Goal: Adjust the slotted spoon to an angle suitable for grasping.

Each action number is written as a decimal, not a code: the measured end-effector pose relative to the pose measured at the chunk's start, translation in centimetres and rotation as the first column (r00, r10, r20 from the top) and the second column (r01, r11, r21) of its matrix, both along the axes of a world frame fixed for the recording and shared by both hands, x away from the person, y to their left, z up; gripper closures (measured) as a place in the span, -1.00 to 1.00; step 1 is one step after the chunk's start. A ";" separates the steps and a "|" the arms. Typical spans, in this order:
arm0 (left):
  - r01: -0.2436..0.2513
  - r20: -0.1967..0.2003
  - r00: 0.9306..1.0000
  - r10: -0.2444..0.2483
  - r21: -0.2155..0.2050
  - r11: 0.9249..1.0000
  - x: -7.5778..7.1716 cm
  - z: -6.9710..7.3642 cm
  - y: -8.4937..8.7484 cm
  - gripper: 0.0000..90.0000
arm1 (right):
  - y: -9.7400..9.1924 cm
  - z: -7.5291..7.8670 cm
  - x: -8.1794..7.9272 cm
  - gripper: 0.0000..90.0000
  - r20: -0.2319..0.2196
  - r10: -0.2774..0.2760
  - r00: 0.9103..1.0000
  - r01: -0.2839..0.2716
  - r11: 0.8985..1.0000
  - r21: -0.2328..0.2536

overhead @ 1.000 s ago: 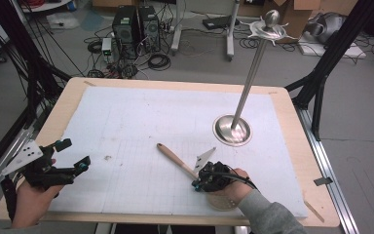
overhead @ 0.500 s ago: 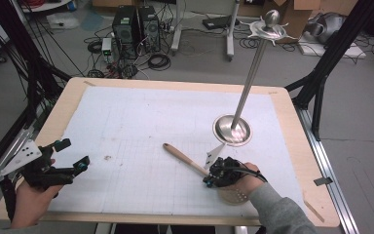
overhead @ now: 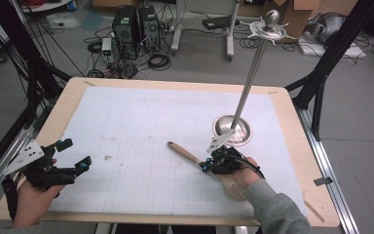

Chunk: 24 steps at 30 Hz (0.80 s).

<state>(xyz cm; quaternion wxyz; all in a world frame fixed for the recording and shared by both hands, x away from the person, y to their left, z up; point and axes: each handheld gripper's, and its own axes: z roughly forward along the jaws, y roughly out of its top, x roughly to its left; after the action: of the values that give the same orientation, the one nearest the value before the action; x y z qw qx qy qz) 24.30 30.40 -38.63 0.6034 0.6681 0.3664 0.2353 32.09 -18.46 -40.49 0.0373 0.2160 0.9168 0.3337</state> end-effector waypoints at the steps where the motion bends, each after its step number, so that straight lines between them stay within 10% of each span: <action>1: -0.001 0.001 1.000 0.001 -0.001 1.000 0.0 0.0 0.0 -0.96 | 0.2 -0.1 0.2 1.00 0.000 -0.025 1.000 0.025 1.000 0.012; 15: -0.012 0.001 1.000 0.012 -0.004 1.000 -0.3 0.1 0.5 -0.96 | 1.3 -1.4 2.1 1.00 0.047 -0.125 0.991 0.127 0.991 -0.045; 24: -0.009 -0.002 1.000 0.009 -0.001 1.000 -0.2 0.0 0.4 -0.96 | 2.0 -1.9 2.2 1.00 0.031 -0.035 0.999 0.036 0.999 -0.039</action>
<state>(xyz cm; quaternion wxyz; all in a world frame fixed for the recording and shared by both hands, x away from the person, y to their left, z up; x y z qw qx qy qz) 24.12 30.79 -38.64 0.6023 0.6662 0.3703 0.2372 34.28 -16.43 -42.36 0.0614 0.2263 0.9187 0.3179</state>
